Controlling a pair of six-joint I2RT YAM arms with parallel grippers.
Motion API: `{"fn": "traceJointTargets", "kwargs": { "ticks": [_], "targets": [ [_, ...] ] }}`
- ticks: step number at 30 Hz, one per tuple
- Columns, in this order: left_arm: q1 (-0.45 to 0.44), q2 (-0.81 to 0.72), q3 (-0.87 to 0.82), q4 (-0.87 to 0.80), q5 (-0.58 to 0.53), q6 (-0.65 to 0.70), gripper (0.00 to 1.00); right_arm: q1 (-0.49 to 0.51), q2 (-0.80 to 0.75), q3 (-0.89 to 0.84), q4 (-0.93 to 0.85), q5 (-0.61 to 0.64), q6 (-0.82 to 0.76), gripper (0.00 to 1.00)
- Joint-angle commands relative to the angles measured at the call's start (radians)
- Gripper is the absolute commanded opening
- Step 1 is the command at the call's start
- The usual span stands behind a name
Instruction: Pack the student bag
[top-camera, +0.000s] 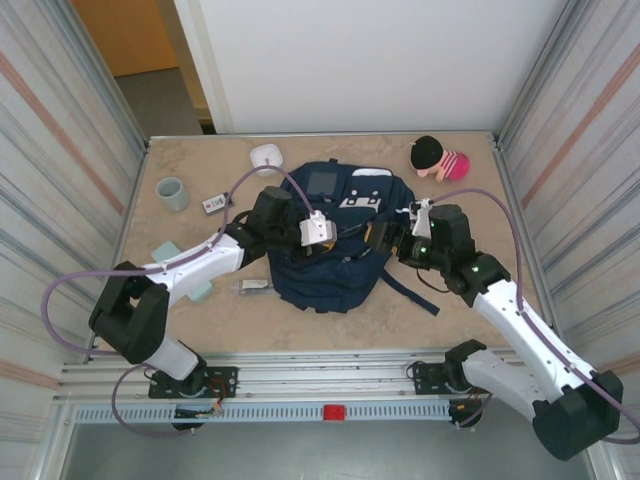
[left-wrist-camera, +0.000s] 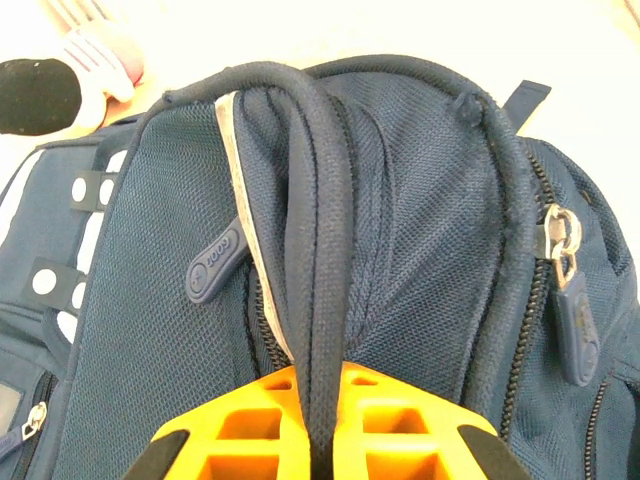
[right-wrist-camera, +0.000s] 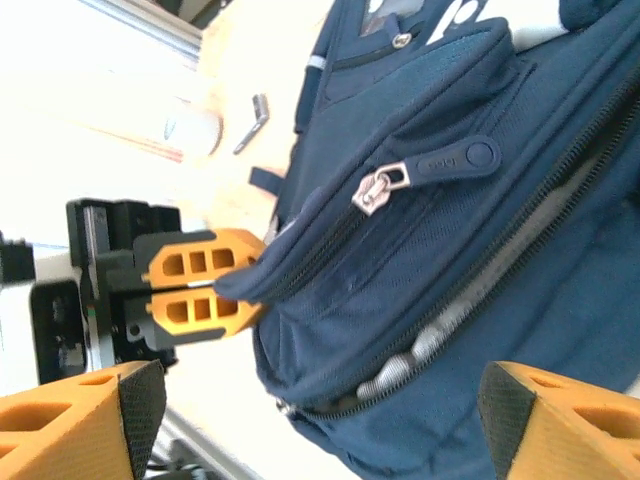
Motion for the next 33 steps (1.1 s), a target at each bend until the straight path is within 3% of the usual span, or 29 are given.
{"fn": "traceJointTargets", "kwargs": {
  "ticks": [1,9,11,13,16,20,22,25,28,33],
  "targets": [
    [-0.003,-0.065,0.0,0.088,0.141,0.04,0.0,-0.042,0.054,-0.043,0.166,-0.2,0.117,0.82],
    [-0.002,-0.072,-0.004,0.1,0.146,0.03,0.0,-0.044,0.163,-0.072,0.32,-0.201,0.236,0.75],
    [-0.004,-0.077,0.0,0.1,0.14,0.009,0.0,-0.043,0.172,-0.099,0.376,-0.189,0.274,0.5],
    [-0.01,-0.088,0.005,0.087,0.116,-0.024,0.0,-0.042,0.167,-0.124,0.428,-0.175,0.301,0.34],
    [-0.033,-0.133,0.015,0.007,0.05,-0.081,0.23,-0.04,0.146,-0.137,0.461,-0.155,0.316,0.16],
    [-0.105,-0.251,0.011,-0.13,-0.1,-0.295,0.46,-0.032,0.11,-0.126,0.449,-0.129,0.312,0.13],
    [-0.159,-0.317,0.006,-0.199,-0.242,-0.439,0.48,-0.028,0.092,-0.12,0.429,-0.121,0.303,0.13],
    [-0.222,-0.406,-0.019,-0.277,-0.403,-0.757,0.5,-0.022,0.073,-0.11,0.398,-0.108,0.286,0.13],
    [-0.275,-0.455,-0.091,-0.268,-0.458,-1.057,0.51,-0.013,0.067,-0.101,0.388,-0.102,0.278,0.13],
    [-0.377,-0.407,-0.174,-0.149,-0.493,-1.284,0.52,0.01,0.074,-0.09,0.385,-0.092,0.271,0.13]
  ]
}}
